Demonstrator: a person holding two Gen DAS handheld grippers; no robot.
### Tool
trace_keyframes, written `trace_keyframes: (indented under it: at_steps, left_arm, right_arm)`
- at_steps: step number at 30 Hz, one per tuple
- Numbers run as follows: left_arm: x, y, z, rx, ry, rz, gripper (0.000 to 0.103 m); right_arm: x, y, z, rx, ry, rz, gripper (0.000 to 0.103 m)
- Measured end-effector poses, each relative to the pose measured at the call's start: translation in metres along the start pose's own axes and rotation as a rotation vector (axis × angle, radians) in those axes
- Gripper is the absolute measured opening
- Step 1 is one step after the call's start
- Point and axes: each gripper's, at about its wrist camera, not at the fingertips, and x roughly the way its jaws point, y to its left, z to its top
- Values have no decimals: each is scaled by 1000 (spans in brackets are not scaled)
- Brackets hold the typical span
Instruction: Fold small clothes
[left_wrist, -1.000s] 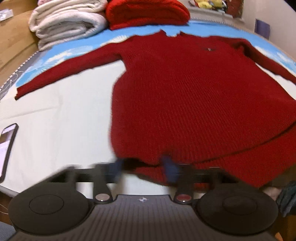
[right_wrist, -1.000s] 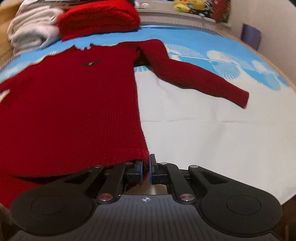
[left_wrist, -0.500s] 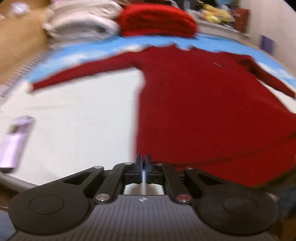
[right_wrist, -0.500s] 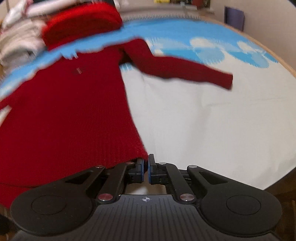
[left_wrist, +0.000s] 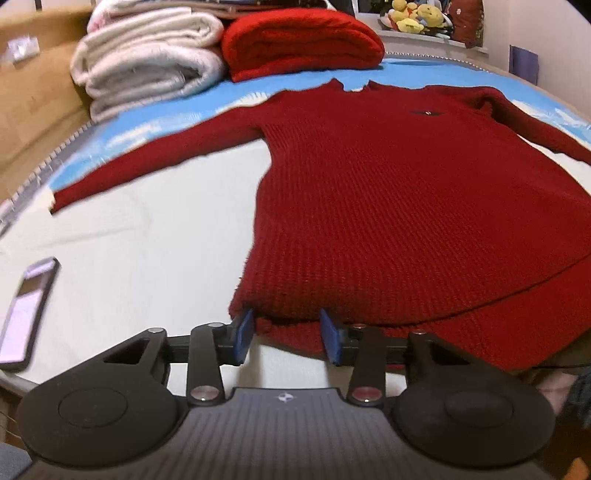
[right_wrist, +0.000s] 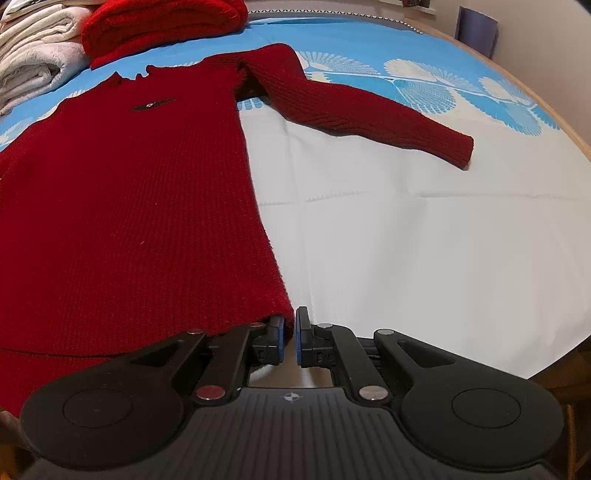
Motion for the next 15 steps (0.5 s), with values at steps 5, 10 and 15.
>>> trace_keyframes:
  at_steps: [5,10,15]
  left_arm:
    - [5,5,-4,-6,41,100,57]
    - [7,14,-1,-53,7,77,73]
    - [15,2,3,-2,0,111,84]
  right_arm:
    - [0,1,1,1,2,-3,4]
    - [3,5,2,-10,7,-17,5]
    - [5,8,3,-17,7,-34,8]
